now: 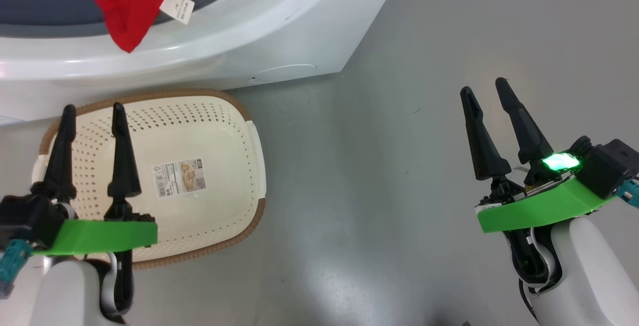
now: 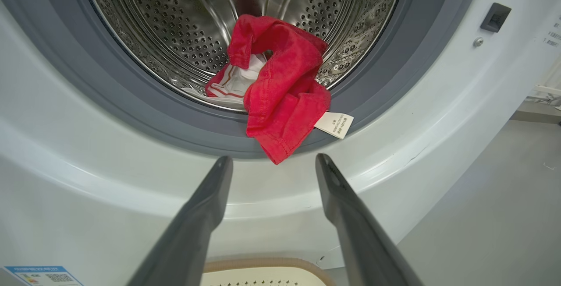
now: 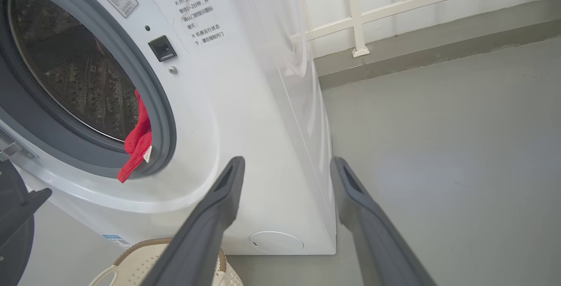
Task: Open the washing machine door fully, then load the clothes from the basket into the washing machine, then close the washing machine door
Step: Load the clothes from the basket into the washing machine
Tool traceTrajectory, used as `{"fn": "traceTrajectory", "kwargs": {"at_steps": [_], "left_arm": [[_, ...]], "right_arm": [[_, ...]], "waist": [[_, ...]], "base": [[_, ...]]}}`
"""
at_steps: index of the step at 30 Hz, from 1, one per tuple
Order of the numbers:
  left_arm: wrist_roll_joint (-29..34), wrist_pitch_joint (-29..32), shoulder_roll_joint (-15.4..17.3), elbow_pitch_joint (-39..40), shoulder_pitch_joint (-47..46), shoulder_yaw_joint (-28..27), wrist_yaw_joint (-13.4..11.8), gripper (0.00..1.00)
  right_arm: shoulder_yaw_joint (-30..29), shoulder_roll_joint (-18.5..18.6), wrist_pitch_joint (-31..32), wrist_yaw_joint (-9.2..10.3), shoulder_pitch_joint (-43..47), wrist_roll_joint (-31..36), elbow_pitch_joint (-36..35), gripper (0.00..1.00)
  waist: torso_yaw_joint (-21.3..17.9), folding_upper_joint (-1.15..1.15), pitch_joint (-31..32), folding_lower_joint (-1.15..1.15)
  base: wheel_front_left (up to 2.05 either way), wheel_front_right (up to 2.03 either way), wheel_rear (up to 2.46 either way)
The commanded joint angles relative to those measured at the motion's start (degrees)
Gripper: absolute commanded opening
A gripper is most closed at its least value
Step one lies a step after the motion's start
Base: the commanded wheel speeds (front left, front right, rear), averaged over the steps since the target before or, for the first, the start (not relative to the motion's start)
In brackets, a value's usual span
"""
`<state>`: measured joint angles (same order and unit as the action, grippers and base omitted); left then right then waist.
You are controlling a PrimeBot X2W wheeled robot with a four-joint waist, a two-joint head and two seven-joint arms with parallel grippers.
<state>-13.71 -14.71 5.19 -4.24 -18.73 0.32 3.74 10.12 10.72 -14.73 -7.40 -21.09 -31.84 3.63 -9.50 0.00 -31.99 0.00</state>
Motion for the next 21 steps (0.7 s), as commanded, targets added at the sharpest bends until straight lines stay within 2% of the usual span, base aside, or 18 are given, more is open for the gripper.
{"fn": "traceTrajectory", "kwargs": {"at_steps": [1,14,21], "left_arm": [[0.71,-0.29,0.7,1.8,1.37,-1.8,-0.1,1.0],[1.66,-0.29,-0.94,1.63,1.42,-2.26,0.65,1.0],[2.78,-0.29,-0.47,-1.4,-0.78,-1.12,1.31,1.0]], "right_arm": [[0.68,0.37,-0.27,-0.09,1.68,0.4,-1.49,1.0],[0.36,0.52,-0.27,-0.09,1.52,0.66,-1.34,1.0],[0.68,0.31,-0.27,-0.09,1.55,0.68,-1.17,1.0]], "waist": [[0.06,0.0,-0.01,0.0],[0.32,0.0,0.36,0.0],[0.24,0.0,0.47,0.0]], "base": [[0.0,0.0,0.0],[0.0,0.0,0.0],[0.0,0.0,0.0]]}}
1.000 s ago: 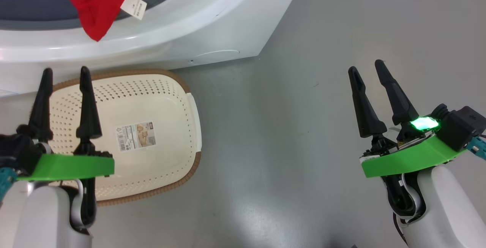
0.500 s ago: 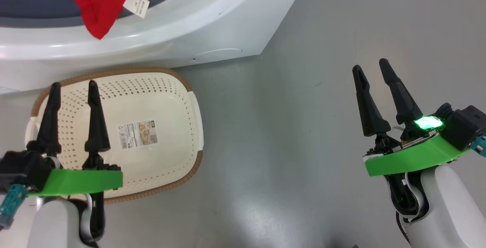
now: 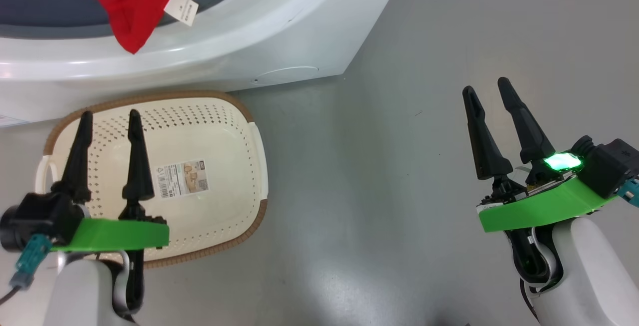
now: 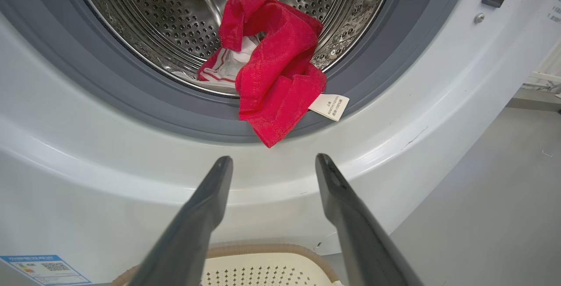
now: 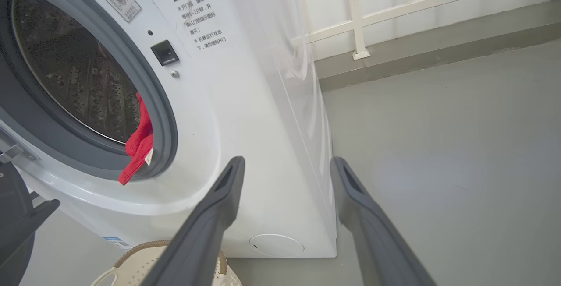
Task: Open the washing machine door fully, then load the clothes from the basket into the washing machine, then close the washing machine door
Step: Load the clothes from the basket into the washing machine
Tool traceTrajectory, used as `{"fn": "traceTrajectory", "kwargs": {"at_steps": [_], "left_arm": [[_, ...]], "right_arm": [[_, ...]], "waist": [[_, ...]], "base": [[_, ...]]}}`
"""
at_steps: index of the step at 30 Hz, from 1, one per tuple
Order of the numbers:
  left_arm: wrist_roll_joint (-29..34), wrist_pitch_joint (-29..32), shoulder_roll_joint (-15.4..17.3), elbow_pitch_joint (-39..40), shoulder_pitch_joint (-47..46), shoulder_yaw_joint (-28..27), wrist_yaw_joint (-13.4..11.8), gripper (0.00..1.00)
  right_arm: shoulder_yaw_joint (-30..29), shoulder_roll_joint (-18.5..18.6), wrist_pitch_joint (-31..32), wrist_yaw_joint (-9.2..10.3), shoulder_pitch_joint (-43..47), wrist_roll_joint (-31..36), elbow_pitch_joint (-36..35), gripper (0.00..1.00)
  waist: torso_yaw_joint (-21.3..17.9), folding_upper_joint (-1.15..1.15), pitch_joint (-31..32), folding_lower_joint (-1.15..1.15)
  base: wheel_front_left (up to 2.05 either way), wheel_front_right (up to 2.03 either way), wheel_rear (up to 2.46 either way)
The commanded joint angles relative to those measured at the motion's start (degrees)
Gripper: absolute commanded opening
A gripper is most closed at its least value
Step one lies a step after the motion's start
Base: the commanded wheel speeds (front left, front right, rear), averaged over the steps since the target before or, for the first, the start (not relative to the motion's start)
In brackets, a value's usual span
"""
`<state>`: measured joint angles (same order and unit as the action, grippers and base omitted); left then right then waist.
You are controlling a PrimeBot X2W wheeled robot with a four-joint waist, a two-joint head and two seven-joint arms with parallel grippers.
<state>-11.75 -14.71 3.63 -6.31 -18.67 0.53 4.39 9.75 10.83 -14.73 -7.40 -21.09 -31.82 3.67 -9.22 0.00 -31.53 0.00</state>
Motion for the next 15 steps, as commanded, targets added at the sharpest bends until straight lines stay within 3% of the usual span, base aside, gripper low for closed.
{"fn": "traceTrajectory", "kwargs": {"at_steps": [1,15], "left_arm": [[1.0,-0.29,1.38,-0.11,-1.55,-1.14,0.74,1.0],[4.86,3.19,5.97,-13.84,-13.73,2.24,1.24,1.0]], "right_arm": [[1.15,0.14,-0.27,-0.09,1.54,0.67,-1.18,1.0],[1.82,-0.14,-0.27,-0.09,1.7,0.39,-0.88,1.0]], "waist": [[-0.11,0.0,0.03,0.0],[-1.62,0.0,0.6,0.0]], "base": [[0.0,0.0,0.0],[0.0,0.0,0.0]]}}
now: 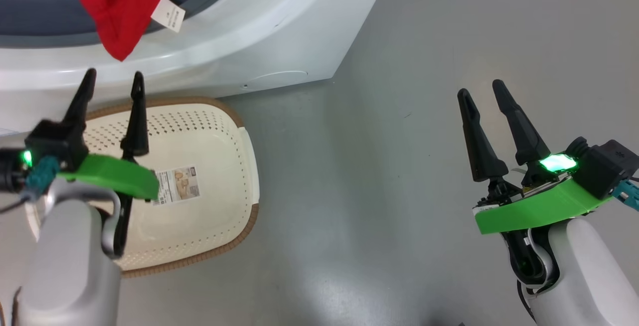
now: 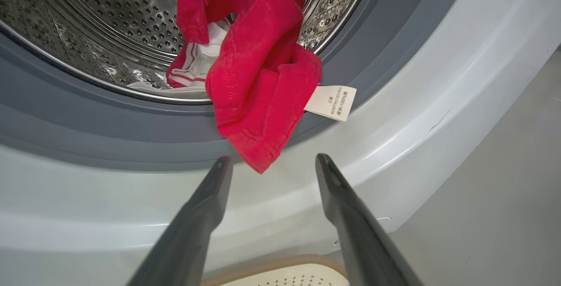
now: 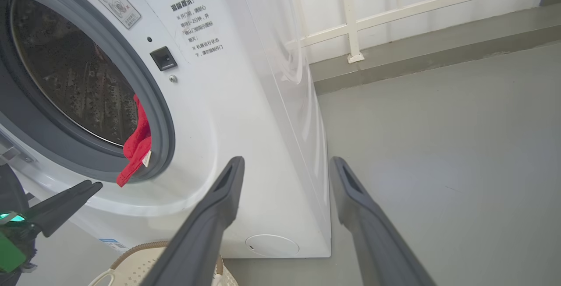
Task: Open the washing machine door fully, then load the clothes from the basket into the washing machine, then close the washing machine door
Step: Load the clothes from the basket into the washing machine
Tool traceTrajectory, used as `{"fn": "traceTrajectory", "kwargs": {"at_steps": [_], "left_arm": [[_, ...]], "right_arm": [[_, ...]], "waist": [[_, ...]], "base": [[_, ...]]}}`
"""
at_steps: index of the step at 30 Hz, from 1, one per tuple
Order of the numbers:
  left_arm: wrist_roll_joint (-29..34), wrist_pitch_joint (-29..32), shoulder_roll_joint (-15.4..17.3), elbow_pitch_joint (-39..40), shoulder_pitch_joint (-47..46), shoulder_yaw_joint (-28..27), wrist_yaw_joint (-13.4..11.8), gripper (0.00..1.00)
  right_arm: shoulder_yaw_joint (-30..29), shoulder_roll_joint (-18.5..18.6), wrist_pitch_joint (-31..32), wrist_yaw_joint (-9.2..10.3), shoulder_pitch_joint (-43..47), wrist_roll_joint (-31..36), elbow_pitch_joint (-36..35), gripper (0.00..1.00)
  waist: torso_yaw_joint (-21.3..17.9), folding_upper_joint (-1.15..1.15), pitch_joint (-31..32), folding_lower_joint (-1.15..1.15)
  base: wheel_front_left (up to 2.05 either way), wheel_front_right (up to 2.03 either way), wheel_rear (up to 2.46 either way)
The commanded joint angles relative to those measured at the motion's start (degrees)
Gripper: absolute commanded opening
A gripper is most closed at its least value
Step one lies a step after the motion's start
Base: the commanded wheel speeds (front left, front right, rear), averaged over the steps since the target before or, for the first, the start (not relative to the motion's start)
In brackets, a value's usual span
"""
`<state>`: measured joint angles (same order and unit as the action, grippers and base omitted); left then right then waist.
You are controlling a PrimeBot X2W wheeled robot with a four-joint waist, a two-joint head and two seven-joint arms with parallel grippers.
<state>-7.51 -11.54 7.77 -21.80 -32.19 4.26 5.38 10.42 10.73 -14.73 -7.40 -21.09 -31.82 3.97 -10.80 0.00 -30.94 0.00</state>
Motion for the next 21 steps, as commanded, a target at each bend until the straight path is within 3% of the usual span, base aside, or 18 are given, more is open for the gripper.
{"fn": "traceTrajectory", "kwargs": {"at_steps": [1,9,21], "left_arm": [[0.96,0.27,2.16,0.22,-1.42,-1.23,0.26,1.0],[5.62,0.69,5.09,-11.73,-10.67,1.95,-0.81,1.0],[7.81,-0.35,6.52,-21.32,-18.06,4.33,-1.96,1.0]], "right_arm": [[1.22,-0.11,-0.27,-0.09,1.67,0.39,-1.16,1.0],[1.26,-0.63,-0.27,-0.09,1.8,0.28,-1.23,1.0],[0.68,-1.18,-0.27,-0.09,1.69,0.33,-1.39,1.0]], "waist": [[-0.19,0.0,-0.01,0.0],[-1.58,0.0,-0.33,0.0],[-1.74,0.0,-0.97,0.0]], "base": [[0.0,0.0,0.0],[0.0,0.0,0.0],[0.0,0.0,0.0]]}}
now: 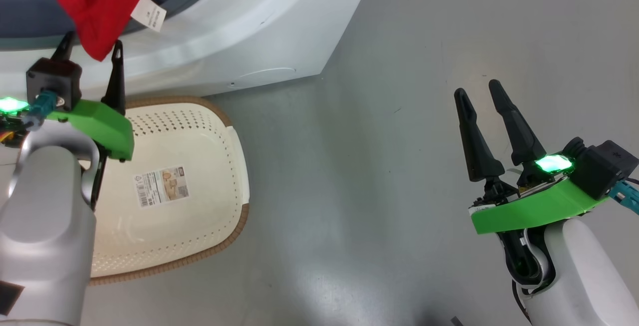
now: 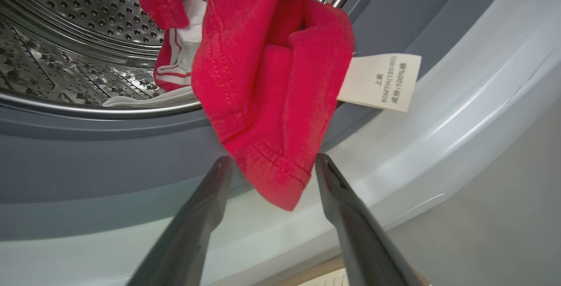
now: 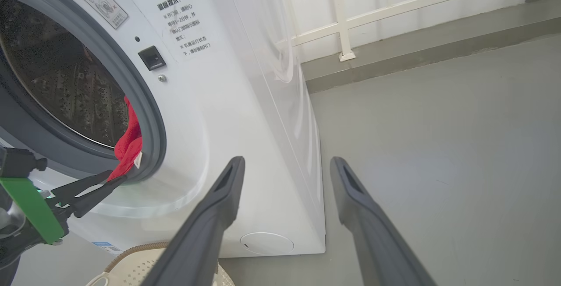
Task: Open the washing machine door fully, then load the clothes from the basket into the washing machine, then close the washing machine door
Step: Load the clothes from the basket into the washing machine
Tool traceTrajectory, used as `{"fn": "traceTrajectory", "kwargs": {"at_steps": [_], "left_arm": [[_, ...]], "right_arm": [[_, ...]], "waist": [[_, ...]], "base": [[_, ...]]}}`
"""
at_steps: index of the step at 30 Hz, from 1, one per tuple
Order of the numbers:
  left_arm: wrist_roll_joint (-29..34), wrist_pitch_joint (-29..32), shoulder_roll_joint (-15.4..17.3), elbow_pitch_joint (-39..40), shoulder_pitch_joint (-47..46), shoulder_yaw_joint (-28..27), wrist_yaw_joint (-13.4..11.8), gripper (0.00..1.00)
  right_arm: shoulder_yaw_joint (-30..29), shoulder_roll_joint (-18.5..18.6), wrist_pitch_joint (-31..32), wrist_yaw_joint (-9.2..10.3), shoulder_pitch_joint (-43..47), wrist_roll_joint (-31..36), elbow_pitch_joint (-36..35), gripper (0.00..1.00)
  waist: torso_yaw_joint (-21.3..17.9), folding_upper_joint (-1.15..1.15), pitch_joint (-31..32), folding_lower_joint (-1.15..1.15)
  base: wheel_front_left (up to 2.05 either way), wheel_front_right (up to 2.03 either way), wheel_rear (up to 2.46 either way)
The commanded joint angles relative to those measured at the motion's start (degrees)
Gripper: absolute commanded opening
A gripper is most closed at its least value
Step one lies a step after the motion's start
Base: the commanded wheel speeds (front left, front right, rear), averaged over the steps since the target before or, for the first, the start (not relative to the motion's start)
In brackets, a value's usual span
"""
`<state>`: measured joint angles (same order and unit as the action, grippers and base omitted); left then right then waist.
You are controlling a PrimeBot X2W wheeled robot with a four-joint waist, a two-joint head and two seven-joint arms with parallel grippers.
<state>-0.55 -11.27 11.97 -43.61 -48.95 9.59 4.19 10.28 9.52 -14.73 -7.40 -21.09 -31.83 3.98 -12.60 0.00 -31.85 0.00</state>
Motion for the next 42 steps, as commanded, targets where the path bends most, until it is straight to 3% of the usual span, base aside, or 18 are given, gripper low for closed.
{"fn": "traceTrajectory", "kwargs": {"at_steps": [1,2,3,4,5,17,26,35,39,42], "left_arm": [[0.84,-0.74,2.29,-0.02,-1.75,-0.88,-0.78,1.0],[0.84,-0.87,2.3,-0.52,-2.21,-0.74,-0.76,0.95],[0.82,-1.02,2.3,-0.98,-2.61,-0.6,-0.73,0.5],[0.79,-1.18,2.27,-1.39,-2.98,-0.45,-0.69,0.3],[0.75,-1.34,2.23,-1.77,-3.28,-0.31,-0.66,0.0],[-2.28,-2.5,1.34,-3.07,-6.37,-0.92,0.07,0.0],[-5.54,3.12,1.86,-6.93,-16.24,-3.19,-0.02,0.0],[-7.56,6.44,3.44,-13.51,-27.56,-5.44,-2.65,0.0],[-8.82,1.51,4.4,-15.34,-32.18,-7.49,-5.93,0.0],[-9.92,-0.34,4.35,-17.0,-33.99,-8.6,-7.02,0.0]], "right_arm": [[0.82,0.04,-0.27,-0.09,1.65,0.35,-1.41,1.0],[0.81,0.05,-0.27,-0.09,1.61,0.35,-1.41,1.0],[0.8,0.06,-0.27,-0.09,1.59,0.35,-1.42,1.0],[0.78,0.08,-0.27,-0.09,1.58,0.34,-1.43,1.0],[0.75,0.1,-0.27,-0.09,1.58,0.35,-1.43,1.0],[0.57,0.01,-0.27,-0.09,1.53,0.36,-1.52,1.0],[1.17,-0.58,-0.27,-0.09,0.4,0.23,-1.95,1.0],[0.93,-2.05,-0.27,-0.09,-0.35,0.2,-2.28,1.0],[0.75,-2.8,-0.27,-0.09,-0.59,0.15,-2.5,1.0],[0.66,-3.03,-0.27,-0.09,-0.43,0.17,-2.54,1.0]], "waist": [[0.1,0.0,-0.1,0.0],[0.14,0.0,-0.13,0.0],[0.18,0.0,-0.16,0.0],[0.23,0.0,-0.19,0.0],[0.28,0.0,-0.19,0.0],[0.69,0.0,-0.71,0.0],[-0.87,0.0,-3.73,0.0],[-4.53,0.0,-7.39,0.0],[-6.07,0.0,-9.03,0.0],[-6.45,0.0,-9.36,0.0]], "base": [[0.0,0.0,0.0],[0.0,0.0,0.0],[0.0,0.0,0.0],[0.0,0.0,0.0],[0.0,0.0,0.0],[0.0,0.0,0.0],[0.0,0.0,0.0],[0.0,0.0,0.0],[0.0,0.0,0.0],[0.0,0.0,0.0]]}}
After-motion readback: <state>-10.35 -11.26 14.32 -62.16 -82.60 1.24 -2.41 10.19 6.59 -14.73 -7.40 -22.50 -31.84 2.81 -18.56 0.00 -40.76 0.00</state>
